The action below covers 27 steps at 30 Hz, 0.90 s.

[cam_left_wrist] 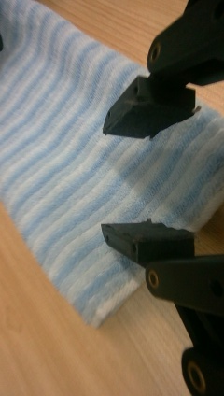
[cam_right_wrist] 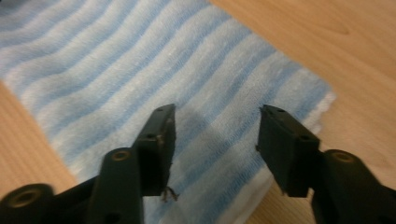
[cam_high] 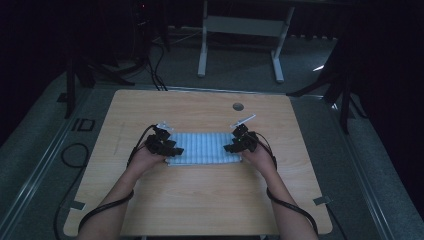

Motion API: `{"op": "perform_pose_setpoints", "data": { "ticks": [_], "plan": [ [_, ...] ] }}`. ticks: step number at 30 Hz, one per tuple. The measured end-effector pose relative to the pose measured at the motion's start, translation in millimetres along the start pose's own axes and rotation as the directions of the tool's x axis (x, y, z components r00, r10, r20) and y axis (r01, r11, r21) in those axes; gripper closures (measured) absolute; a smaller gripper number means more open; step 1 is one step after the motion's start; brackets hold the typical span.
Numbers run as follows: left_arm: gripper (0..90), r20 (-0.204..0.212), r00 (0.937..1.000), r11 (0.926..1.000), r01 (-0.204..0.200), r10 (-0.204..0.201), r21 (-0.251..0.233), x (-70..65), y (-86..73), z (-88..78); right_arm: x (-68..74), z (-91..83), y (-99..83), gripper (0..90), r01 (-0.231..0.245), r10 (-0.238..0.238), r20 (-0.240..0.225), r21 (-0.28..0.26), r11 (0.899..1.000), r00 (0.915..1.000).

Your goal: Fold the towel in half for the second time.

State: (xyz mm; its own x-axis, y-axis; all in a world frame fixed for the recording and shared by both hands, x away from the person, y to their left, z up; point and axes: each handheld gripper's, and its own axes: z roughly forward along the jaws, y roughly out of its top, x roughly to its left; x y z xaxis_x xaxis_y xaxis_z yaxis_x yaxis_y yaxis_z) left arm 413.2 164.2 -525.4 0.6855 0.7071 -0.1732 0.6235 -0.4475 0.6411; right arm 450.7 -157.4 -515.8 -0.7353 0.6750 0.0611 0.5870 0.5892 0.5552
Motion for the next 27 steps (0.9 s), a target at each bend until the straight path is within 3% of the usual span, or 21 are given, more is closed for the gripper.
{"op": "perform_pose_setpoints", "data": {
  "ticks": [3,5,6,7,9,11,13,15,18,21,22,23,27],
  "plan": [
    [41.9,0.000,1.0000,0.9998,0.005,-0.005,-0.021,-1.3,-0.6,-6.9,1.7,-7.7,0.4,38.7,-0.003,0.002,-0.017,-0.022,1.000,0.9999],
    [30.8,0.024,0.9996,0.9996,0.017,-0.016,-0.024,-0.6,-2.6,-11.5,4.9,-13.3,-0.6,30.6,-0.006,0.006,-0.015,-0.034,0.999,0.9999],
    [26.9,0.024,0.9996,0.9996,0.017,-0.016,-0.024,-0.6,-2.6,-11.5,4.9,-13.3,-0.6,30.6,-0.006,0.006,-0.015,-0.034,0.999,0.9999],
    [26.9,0.024,0.9996,0.9996,0.018,-0.018,-0.021,-1.2,-3.9,-12.3,5.5,-15.0,-1.1,27.7,-0.014,0.014,-0.013,-0.042,0.999,0.9998],
    [22.8,0.012,0.9999,0.9999,0.006,-0.005,-0.009,-4.2,-7.4,-12.6,7.7,-18.8,-4.2,15.0,-0.011,0.009,-0.026,-0.074,0.997,0.9996],
    [13.2,0.033,0.9994,0.9998,-0.001,0.002,-0.020,-6.7,-12.2,-14.5,8.5,-19.7,-7.4,15.4,-0.023,0.020,-0.038,-0.079,0.997,0.9991],
    [12.0,0.050,0.9987,0.9995,0.001,0.000,-0.031,-8.6,-17.9,-15.9,10.5,-20.0,-11.1,14.4,-0.003,0.000,-0.041,-0.077,0.997,0.9992],
    [8.7,0.050,0.9987,0.9995,0.001,0.000,-0.031,-8.6,-17.9,-15.9,11.2,-20.4,-12.9,14.4,0.003,-0.006,-0.038,-0.081,0.997,0.9993],
    [2.3,0.036,0.9993,0.9989,0.011,-0.009,-0.047,-11.5,-29.9,-18.0,11.7,-24.4,-18.7,13.5,0.008,-0.012,-0.038,-0.098,0.995,0.9992],
    [2.2,0.029,0.9995,0.9980,0.016,-0.014,-0.061,-10.7,-35.0,-21.5,12.2,-27.6,-21.8,13.2,0.009,-0.013,-0.035,-0.109,0.994,0.9993],
    [1.7,0.042,0.9979,0.9929,0.054,-0.049,-0.106,-6.1,-42.5,-28.0,11.1,-31.8,-26.9,13.2,0.011,-0.016,-0.039,-0.126,0.992,0.9991],
    [1.7,0.040,0.9971,0.9907,0.069,-0.064,-0.117,-4.6,-45.5,-30.5,10.6,-32.7,-28.5,13.3,0.011,-0.016,-0.042,-0.127,0.992,0.9990],
    [1.7,0.004,0.9977,0.9901,0.068,-0.068,-0.123,-2.3,-57.2,-37.6,7.4,-34.9,-37.9,13.4,0.007,-0.014,-0.046,-0.139,0.990,0.9988]
  ]
}}
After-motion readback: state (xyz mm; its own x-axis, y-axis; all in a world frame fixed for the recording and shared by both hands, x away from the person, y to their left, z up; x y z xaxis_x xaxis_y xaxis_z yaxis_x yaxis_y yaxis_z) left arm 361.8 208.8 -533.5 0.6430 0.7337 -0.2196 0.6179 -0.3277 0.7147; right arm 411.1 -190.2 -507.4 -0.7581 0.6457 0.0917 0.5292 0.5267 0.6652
